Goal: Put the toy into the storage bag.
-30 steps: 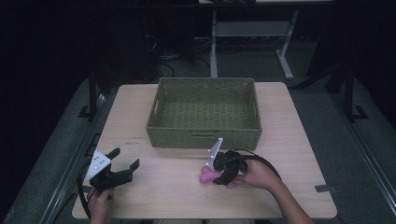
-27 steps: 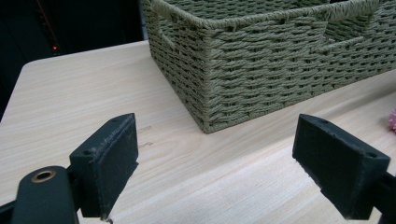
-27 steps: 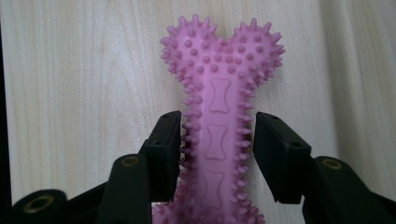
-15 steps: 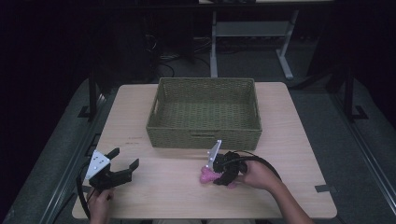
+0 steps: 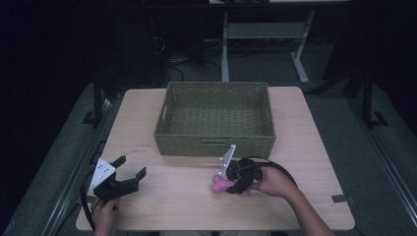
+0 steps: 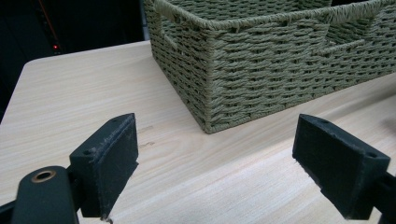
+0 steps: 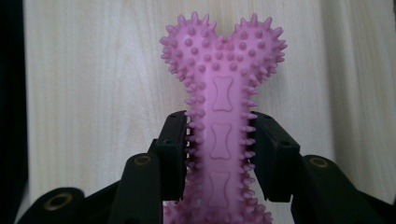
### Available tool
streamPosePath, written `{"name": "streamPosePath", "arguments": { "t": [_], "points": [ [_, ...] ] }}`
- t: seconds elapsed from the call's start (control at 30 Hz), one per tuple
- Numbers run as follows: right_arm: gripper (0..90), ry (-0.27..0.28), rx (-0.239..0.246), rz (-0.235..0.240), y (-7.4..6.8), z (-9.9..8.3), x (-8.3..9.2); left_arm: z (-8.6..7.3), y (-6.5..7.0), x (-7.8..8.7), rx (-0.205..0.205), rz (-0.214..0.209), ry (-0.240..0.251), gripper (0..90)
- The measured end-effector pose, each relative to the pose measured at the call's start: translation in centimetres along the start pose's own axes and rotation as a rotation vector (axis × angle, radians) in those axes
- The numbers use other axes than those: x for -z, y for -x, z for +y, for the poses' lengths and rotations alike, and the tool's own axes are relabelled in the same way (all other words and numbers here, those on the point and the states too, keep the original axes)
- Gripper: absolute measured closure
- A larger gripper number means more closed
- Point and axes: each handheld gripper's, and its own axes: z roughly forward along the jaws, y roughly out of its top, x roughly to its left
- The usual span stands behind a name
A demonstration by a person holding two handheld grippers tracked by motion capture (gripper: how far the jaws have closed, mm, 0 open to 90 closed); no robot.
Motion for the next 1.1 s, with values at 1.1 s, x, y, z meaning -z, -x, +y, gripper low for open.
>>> {"name": "streamPosePath", "arguments": {
  "t": [1.1],
  "points": [
    [58.2,0.070,0.017,0.012,2.3,1.5,7.5,0.0,-0.1,0.0,0.001,0.007,-0.002,13.9]
  ]
}}
